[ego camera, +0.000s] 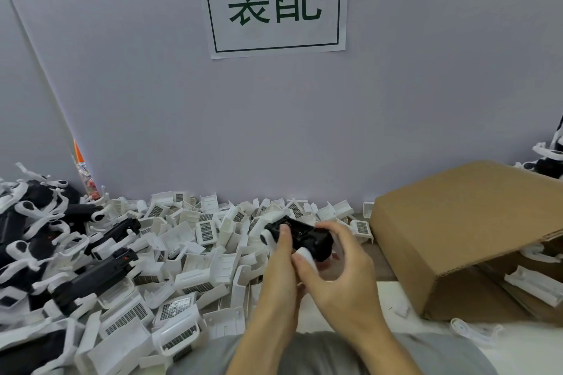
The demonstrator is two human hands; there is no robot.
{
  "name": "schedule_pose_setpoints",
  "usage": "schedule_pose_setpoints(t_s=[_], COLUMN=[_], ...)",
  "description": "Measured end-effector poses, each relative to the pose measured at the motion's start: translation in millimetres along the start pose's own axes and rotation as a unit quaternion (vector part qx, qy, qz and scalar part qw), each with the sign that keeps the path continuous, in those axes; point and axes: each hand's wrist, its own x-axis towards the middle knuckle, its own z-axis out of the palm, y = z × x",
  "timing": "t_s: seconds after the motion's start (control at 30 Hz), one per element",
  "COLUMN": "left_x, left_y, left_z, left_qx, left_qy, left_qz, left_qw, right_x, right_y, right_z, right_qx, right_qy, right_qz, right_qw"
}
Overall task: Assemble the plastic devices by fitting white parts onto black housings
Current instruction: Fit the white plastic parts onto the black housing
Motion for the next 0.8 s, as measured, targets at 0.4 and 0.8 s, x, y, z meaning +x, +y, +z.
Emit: schedule_pose_setpoints(t_s=[0.4,0.8], left_x=[8.7,-12.0], left_y=[-0.1,-10.8], left_z=[-8.8,1.7], left_qx=[0.115,0.424], left_qy=[0.034,-0.105], left_qz=[0.058,0.183], left_qw=[0.991,0.881], right_x=[6.8,18.7], right_y=[0.9,1.0], right_z=[-13.5,-22.4], right_qx=[-0.027,0.123], right_qy=[-0.1,0.016], right_qz=[0.024,0.1], right_qw=[0.994,0.987])
